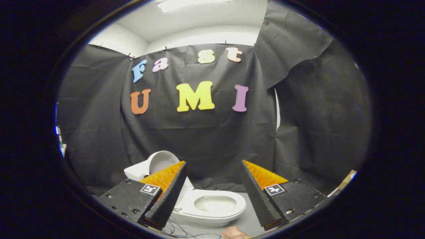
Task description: Open the toilet lid.
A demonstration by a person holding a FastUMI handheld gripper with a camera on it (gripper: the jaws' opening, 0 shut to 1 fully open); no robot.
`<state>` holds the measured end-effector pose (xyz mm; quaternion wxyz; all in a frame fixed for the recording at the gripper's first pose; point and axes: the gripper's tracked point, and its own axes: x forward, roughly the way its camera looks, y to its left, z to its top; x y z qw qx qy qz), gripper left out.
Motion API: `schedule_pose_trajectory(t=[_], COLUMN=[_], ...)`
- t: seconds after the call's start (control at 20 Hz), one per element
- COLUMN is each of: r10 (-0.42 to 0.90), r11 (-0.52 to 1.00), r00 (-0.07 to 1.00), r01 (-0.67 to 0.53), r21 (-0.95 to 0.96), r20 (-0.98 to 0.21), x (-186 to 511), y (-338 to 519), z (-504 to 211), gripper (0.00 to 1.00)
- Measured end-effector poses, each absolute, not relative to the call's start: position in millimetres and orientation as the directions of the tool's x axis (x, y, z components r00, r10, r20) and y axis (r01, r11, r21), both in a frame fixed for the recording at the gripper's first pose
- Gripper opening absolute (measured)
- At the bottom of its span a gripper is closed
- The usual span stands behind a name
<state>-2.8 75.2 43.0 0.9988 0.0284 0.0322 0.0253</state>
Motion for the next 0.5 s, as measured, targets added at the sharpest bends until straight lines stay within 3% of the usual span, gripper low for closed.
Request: schedule_pose_trajectory(t=[0.5], r10=[0.024], r11=[0.997], r00=[1.000], r01=[-0.024], r21=[0.071], r20=[0.008], x=[-30], y=[37], z=[51], gripper=[0.99])
